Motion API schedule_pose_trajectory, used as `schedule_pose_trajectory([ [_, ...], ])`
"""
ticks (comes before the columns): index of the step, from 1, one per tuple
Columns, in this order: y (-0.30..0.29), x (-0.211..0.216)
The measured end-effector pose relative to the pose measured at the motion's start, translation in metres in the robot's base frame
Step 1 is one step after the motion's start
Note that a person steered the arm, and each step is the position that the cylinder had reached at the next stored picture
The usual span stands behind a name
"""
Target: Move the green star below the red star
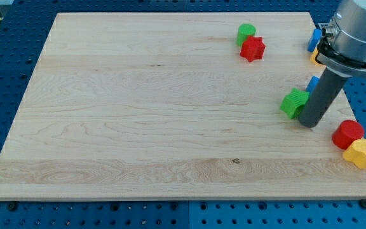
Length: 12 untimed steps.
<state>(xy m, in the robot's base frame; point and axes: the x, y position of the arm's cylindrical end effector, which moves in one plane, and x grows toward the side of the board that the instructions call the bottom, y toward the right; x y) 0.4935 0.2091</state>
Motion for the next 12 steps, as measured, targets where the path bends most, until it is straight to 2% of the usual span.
schedule_pose_trajectory([
  [1, -0.004, -0.018],
  [4, -0.032, -0.031],
  [12, -0.033, -0.053],
])
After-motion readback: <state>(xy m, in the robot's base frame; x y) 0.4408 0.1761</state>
